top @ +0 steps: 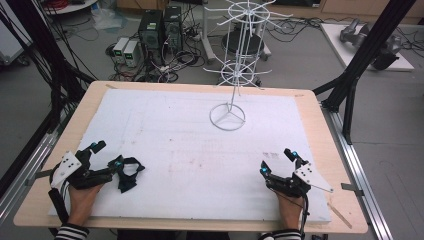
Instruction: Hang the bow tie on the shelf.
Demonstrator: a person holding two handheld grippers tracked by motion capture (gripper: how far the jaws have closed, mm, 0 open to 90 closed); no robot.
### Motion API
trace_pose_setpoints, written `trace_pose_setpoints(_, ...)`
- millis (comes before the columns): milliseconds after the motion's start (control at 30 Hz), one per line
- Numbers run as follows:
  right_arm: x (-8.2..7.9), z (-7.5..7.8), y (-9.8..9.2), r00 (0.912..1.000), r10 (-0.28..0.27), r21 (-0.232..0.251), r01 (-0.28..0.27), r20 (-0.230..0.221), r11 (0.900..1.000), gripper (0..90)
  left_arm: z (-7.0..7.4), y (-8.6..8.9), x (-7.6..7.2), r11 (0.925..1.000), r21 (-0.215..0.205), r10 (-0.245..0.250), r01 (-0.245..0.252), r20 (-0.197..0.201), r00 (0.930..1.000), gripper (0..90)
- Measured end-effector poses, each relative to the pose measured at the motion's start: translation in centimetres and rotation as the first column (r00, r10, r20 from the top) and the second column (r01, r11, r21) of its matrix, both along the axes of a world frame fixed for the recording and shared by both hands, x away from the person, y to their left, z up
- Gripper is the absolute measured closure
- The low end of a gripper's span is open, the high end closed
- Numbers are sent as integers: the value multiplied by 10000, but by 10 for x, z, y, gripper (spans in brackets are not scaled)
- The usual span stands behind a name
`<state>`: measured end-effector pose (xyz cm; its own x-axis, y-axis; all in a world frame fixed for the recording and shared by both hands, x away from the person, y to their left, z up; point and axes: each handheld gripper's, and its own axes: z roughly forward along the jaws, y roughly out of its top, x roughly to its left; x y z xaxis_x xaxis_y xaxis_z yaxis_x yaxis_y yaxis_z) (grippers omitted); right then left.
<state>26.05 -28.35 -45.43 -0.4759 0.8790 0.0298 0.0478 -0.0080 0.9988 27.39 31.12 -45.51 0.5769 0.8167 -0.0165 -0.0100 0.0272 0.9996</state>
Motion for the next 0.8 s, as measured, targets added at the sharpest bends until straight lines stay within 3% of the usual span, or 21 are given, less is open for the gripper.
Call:
trace_pose_setpoints(400,-1,0,0,10000,-72,48,73,-20,10000,64,0,0,1,10000,-49,14,-14,-72,10000,149)
trace_pose_setpoints(800,-1,0,0,9999,-64,17,64,107,10000,64,3,2,2,9999,47,128,-125,-540,9985,148)
